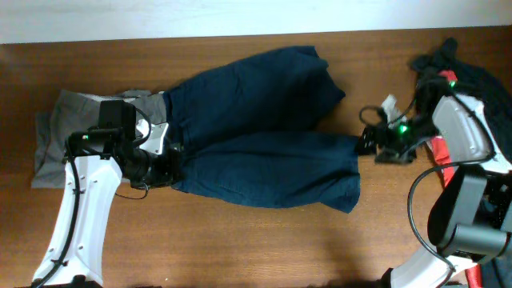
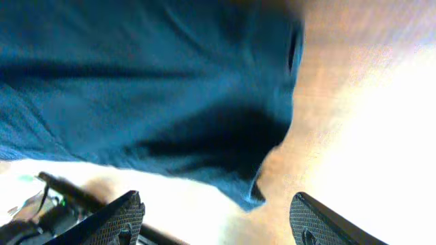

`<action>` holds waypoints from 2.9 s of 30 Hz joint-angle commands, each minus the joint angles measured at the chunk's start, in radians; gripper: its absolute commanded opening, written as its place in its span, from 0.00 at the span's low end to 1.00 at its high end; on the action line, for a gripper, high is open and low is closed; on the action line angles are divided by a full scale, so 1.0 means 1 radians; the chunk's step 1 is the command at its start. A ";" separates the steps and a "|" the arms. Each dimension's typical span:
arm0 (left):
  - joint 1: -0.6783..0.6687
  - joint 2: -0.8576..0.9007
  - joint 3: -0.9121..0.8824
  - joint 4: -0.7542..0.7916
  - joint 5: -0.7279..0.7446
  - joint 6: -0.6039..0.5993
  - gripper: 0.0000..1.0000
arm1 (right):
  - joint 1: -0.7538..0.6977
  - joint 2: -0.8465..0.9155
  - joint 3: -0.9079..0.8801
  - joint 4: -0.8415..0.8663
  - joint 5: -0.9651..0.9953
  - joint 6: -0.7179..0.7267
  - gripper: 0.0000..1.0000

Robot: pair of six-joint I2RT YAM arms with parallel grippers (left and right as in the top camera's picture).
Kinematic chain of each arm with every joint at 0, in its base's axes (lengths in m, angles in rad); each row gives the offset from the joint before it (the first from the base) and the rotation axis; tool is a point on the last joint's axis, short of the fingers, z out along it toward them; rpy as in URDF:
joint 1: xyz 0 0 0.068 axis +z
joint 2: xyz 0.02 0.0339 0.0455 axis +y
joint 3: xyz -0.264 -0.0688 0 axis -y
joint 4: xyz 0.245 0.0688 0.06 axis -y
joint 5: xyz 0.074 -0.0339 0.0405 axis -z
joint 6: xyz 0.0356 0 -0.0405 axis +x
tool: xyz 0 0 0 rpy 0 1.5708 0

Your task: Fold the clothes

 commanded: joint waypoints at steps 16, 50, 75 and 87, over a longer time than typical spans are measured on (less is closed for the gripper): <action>0.008 -0.023 0.020 -0.001 -0.005 0.023 0.00 | -0.006 -0.006 -0.268 0.147 -0.143 0.035 0.29; 0.008 -0.038 0.098 -0.108 -0.031 0.069 0.00 | -0.046 -0.187 0.295 -0.237 0.018 -0.047 0.05; 0.005 -0.219 0.267 -0.075 0.082 0.207 0.00 | -0.047 -0.443 0.309 -0.015 0.080 0.163 0.04; 0.005 -0.329 0.282 -0.101 0.000 0.139 0.00 | -0.046 -0.635 0.311 -0.016 0.199 0.199 0.04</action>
